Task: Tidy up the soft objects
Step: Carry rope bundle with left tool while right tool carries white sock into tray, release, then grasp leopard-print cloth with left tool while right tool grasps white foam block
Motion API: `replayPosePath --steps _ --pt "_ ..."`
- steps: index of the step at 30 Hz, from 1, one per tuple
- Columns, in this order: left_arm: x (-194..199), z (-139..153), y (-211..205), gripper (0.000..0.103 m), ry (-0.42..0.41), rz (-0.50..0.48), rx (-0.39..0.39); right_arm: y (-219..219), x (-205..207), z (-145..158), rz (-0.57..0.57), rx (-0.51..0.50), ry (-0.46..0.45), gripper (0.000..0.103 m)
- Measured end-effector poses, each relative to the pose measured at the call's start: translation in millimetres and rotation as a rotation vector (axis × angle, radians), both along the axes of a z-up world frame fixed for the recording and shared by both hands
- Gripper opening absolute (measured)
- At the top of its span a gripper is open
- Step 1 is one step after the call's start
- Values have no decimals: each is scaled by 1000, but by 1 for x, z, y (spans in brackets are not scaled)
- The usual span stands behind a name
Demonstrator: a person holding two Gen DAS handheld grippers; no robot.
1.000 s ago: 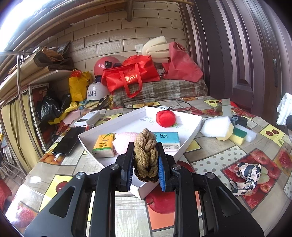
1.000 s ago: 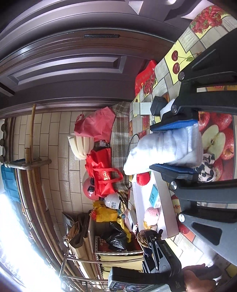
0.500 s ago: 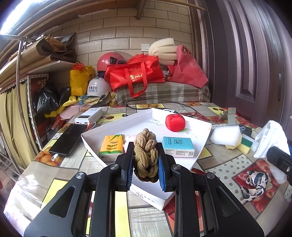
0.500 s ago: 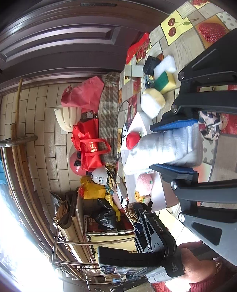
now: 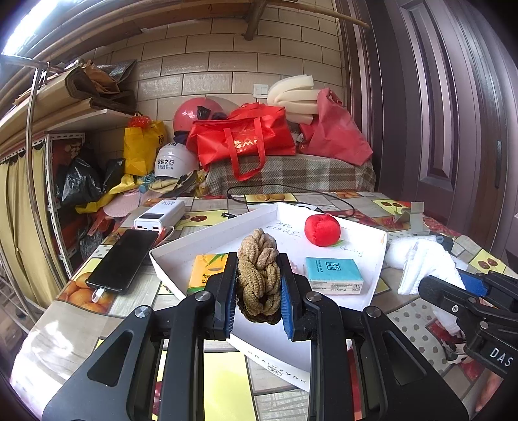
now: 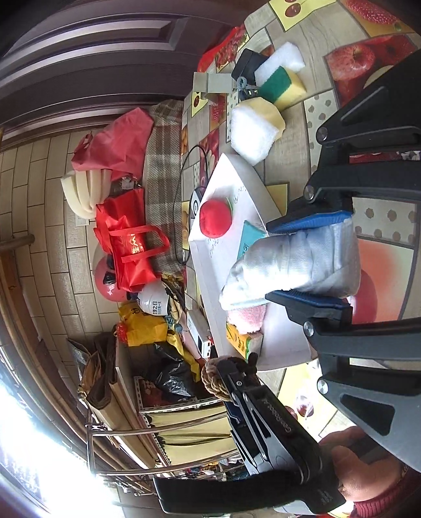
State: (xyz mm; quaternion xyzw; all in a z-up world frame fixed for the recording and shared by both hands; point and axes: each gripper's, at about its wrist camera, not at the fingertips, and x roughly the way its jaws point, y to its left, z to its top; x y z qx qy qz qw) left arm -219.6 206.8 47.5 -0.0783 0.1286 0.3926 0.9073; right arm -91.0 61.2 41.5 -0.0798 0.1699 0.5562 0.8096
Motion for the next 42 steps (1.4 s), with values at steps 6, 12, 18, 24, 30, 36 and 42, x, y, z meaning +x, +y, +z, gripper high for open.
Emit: replayPosePath --steps 6,12,18,24,30,36,42 --pt "0 0 18 22 -28 -6 -34 24 7 0 -30 -34 -36 35" --pt "16 1 29 22 -13 -28 2 50 20 1 -68 -49 -58 36" --pt "36 2 55 22 -2 -39 -3 78 42 2 -124 -62 -38 36" --pt "47 -1 93 22 -11 -98 -126 112 48 4 -133 -86 -108 36" --pt "35 -5 112 22 -96 -94 -238 138 54 3 -103 -111 -113 36" --pt "37 -4 106 97 -60 -7 -217 143 40 2 -71 -132 -186 88" --pt "36 -2 96 103 -48 29 -150 143 33 4 -77 -120 -241 103"
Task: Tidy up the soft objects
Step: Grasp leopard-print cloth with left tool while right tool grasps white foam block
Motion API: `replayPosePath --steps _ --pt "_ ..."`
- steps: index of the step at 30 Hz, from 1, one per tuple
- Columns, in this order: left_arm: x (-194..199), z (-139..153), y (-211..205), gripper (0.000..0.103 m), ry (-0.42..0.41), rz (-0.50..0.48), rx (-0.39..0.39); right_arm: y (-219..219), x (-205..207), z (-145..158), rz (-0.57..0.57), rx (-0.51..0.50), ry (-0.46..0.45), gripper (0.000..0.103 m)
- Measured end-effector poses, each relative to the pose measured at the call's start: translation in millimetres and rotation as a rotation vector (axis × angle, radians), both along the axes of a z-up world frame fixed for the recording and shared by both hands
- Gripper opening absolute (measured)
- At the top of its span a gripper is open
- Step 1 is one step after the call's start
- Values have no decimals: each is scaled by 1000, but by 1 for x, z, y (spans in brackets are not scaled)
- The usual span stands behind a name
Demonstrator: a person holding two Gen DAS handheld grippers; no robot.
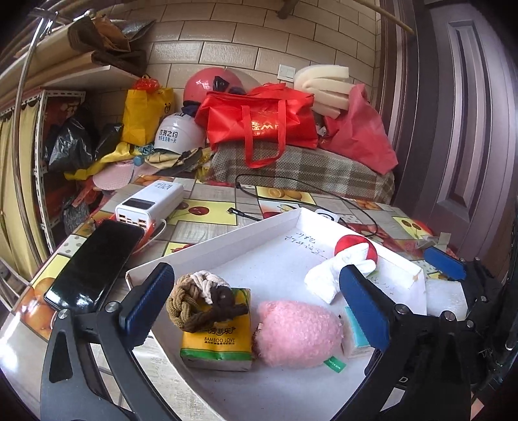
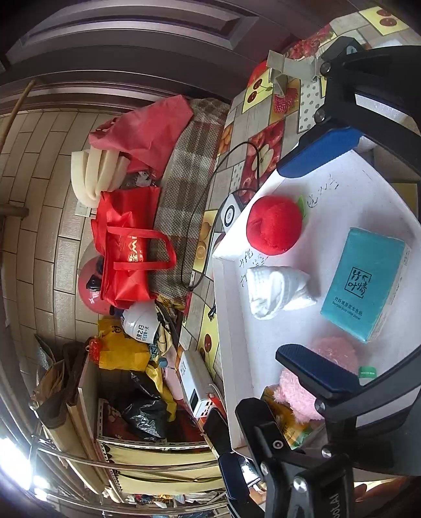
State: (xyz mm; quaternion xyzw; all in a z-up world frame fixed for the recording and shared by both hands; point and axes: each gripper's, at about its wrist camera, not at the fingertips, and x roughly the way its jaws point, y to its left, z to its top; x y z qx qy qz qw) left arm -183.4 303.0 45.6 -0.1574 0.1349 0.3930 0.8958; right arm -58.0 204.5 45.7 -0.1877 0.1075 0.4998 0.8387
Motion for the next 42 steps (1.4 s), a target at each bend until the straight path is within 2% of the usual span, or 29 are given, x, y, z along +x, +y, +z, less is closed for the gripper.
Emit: replayPosePath --steps 7,11,15,18,22,26,30,34,37,40,42 --pt "-13 3 -10 103 -31 80 65 -7 -9 3 -30 38 -57 103" --pt "-21 2 -11 103 -51 109 58 -20 -12 3 -49 42 17 103" --pt "-35 0 -11 103 -97 135 14 -42 -17 3 -60 84 94 103" --pt "-41 -1 -15 103 -115 140 -9 -61 -28 4 -24 114 102 103" --pt "-37 0 -30 103 -93 120 14 -87 -46 3 56 111 89 103" --pt "-24 4 -57 103 -31 69 102 -114 -49 4 102 109 99 103" --pt "-7 6 -95 103 27 -42 196 -141 -35 4 86 102 114 103" --pt "9 6 -135 103 28 -234 190 -177 -3 8 0 121 118 103" --pt "27 6 -164 103 47 -434 179 -205 42 9 -122 112 134 103" --pt "48 5 -195 103 97 -622 173 -228 90 7 -221 54 154 103" --pt "65 3 -211 103 136 -734 144 -231 118 3 -241 -31 153 103"
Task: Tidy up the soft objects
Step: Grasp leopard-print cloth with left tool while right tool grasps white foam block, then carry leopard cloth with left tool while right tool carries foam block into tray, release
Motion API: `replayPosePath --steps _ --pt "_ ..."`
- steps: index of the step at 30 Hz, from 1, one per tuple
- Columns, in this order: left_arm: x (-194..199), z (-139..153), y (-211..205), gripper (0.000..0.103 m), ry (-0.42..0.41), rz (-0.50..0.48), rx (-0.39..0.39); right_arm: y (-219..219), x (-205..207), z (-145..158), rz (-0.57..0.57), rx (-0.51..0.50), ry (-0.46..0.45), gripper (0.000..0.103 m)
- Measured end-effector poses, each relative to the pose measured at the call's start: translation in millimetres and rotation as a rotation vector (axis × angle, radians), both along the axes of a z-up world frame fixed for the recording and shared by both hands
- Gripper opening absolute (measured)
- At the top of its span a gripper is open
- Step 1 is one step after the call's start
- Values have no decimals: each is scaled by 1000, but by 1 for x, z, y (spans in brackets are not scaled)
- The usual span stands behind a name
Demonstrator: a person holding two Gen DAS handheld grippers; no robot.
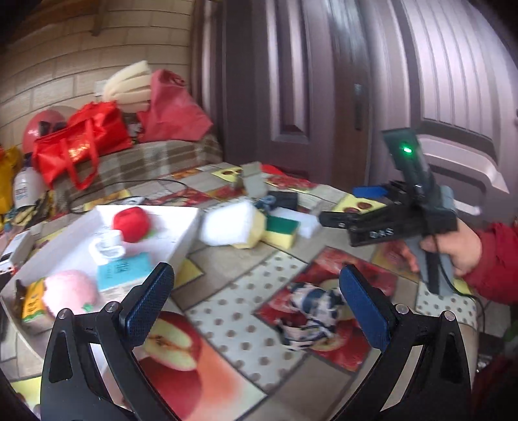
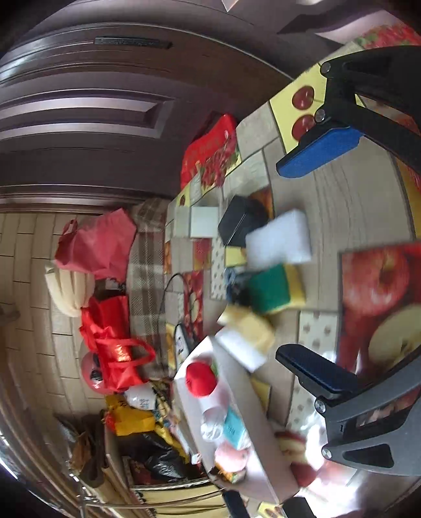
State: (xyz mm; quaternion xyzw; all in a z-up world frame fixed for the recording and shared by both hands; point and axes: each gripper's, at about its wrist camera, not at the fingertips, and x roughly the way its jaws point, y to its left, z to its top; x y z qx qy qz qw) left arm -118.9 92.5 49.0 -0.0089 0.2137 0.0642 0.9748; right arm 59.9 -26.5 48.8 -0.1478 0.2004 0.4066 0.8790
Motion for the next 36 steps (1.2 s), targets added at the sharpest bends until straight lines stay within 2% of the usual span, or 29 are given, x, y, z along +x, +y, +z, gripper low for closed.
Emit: replayPosePath --steps 2,5,8,9,10,15,17,18,19,20,21,24,30,33,36 --pt "16 -3 -12 103 60 -55 -3 2 17 -8 30 -86 32 102" --pt "34 -10 -24 102 150 -108 13 11 36 -19 46 -160 106 102" --pt "41 -15 -28 100 192 -141 3 23 47 -32 64 -236 159 82" --pt "43 -16 -28 94 204 -146 -4 29 49 -36 69 -263 175 73" --pt "46 -18 -28 93 220 -152 -12 32 52 -41 72 -285 191 71" --pt "60 -26 -25 83 274 -181 -47 41 57 -40 108 -280 206 71" --pt "67 -31 -24 77 322 -174 -53 45 56 -41 120 -286 198 71" --pt "71 -34 -23 66 345 -166 -56 46 55 -40 125 -289 194 69" --pt "73 -37 -23 56 364 -154 -57 47 55 -40 131 -290 192 59" --pt "75 -39 -22 53 378 -144 -57 47 54 -40 135 -289 187 51" --pt "76 -40 -22 50 384 -140 -58 47 54 -39 129 -288 177 51" --pt "73 -40 -23 42 375 -135 -41 48 52 -38 120 -293 148 51" --pt "59 -31 -27 39 302 -116 -2 34 40 -24 88 -211 45 50" --pt "46 -21 -20 39 221 -78 -15 17 38 -12 49 -109 8 50" --pt "26 -9 -8 39 102 12 -30 -4 41 -3 -19 7 -6 50"
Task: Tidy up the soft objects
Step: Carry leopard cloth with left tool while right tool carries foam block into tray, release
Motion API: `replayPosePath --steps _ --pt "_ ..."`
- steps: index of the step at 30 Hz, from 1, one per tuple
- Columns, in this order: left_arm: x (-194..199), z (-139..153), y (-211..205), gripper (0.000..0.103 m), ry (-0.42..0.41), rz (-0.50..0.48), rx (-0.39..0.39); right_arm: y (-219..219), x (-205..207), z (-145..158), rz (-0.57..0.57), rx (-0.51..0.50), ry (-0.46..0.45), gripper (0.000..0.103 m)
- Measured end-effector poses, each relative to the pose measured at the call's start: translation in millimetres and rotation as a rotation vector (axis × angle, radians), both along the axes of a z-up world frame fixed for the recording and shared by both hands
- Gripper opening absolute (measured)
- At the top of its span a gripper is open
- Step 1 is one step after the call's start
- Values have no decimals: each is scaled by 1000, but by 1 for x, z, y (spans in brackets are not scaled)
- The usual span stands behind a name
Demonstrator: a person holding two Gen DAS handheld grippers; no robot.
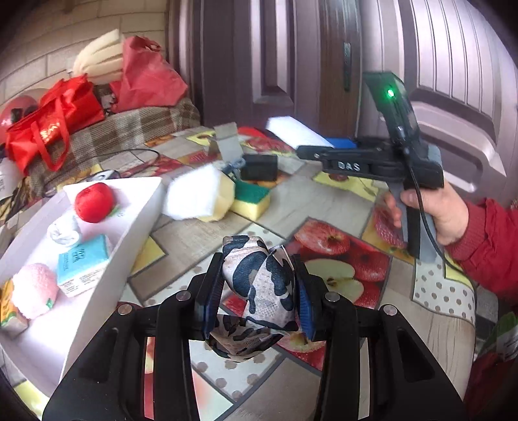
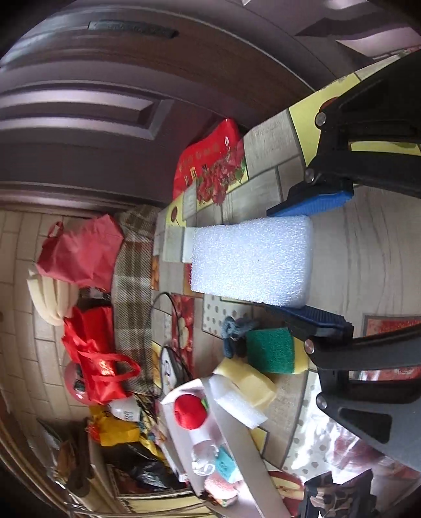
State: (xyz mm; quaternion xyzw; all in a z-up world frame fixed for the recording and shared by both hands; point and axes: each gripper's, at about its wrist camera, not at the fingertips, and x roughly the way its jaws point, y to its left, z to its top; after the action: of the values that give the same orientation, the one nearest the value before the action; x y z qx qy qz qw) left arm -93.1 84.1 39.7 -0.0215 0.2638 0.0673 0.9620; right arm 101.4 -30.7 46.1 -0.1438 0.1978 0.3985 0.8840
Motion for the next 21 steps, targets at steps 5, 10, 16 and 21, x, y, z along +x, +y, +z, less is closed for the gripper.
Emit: replayPosePath --steps 5,10,16,21 --pt "-29 14 14 39 -158 225 167 -28 -5 10 -104 140 -39 51" --pt "-45 13 58 39 -174 406 92 -31 -26 11 -81 169 -68 51" --pt "-54 10 66 40 -183 468 115 -14 -49 10 -7 159 -62 51" --pt "-54 9 76 40 -177 510 137 2 -59 10 18 152 -62 51"
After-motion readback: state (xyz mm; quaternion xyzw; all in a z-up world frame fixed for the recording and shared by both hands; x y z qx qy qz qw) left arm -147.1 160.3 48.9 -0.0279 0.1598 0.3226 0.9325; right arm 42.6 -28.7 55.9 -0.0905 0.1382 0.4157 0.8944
